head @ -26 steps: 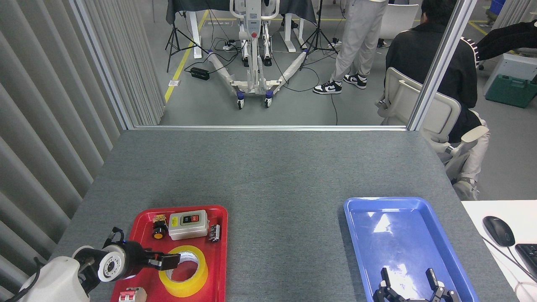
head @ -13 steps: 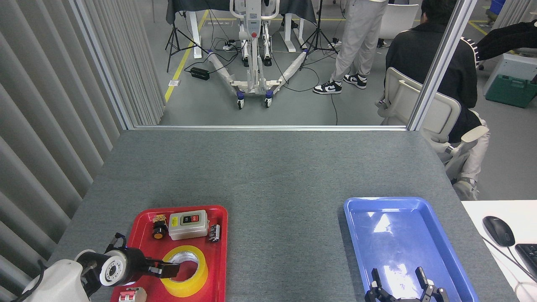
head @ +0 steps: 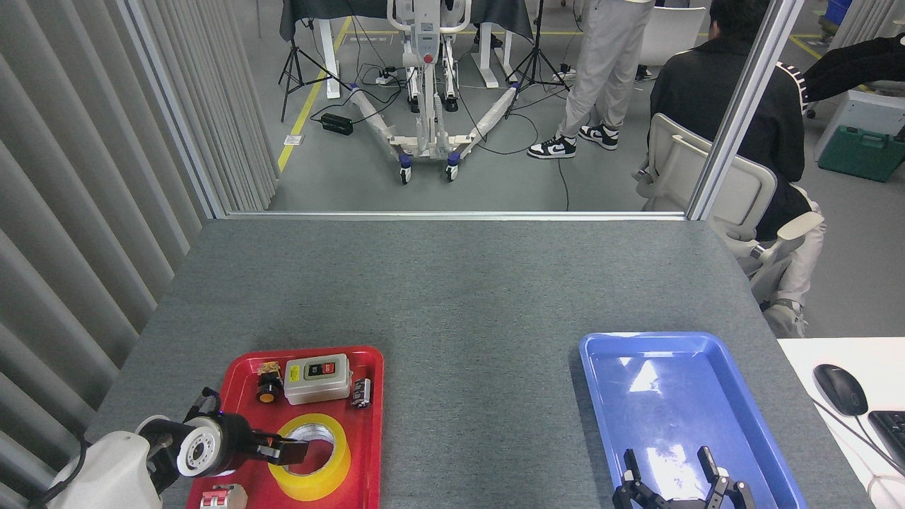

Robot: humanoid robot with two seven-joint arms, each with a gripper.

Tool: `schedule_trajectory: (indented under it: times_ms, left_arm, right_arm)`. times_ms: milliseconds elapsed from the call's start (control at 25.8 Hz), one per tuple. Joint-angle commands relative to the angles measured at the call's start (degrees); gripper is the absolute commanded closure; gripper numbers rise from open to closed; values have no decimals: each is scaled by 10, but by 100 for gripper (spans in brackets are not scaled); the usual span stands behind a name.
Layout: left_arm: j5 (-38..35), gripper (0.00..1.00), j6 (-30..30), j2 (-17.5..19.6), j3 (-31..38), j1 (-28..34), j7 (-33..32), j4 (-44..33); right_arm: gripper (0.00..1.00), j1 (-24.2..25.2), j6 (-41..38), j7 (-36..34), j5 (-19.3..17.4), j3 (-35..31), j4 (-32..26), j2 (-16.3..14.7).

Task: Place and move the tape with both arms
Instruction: 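Lift the yellow tape roll out of the red tray with the left gripper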

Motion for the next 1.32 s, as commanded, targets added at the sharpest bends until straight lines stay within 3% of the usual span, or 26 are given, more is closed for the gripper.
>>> schedule_trajectory:
  times_ms: [0,426,543,814,1240,1279]
  left_arm:
    - [0,18,2,-3,-3,0,-1,5]
    - [0,25,5,-10,-15,-8,-1,27]
    - [0,36,5,-11,-14,-7,0,33]
    - [0,44,3,-15,-18,-3,-1,33]
    - [2,88,-34,-19,-13,-4,3,26]
    - [7,99,-55,-20,-8,-4,5,22]
  right_arm:
    - [0,-1,0,0,1,0,0,0]
    - [0,-1,0,0,1,0,0,1]
    - [0,-1,0,0,1,1,0,1]
    - [0,-1,-2,-1,1,0,1,1]
    - [0,-2,-8,-1,1,0,4,3]
    - [0,-2,-8,-1,1,0,4,4]
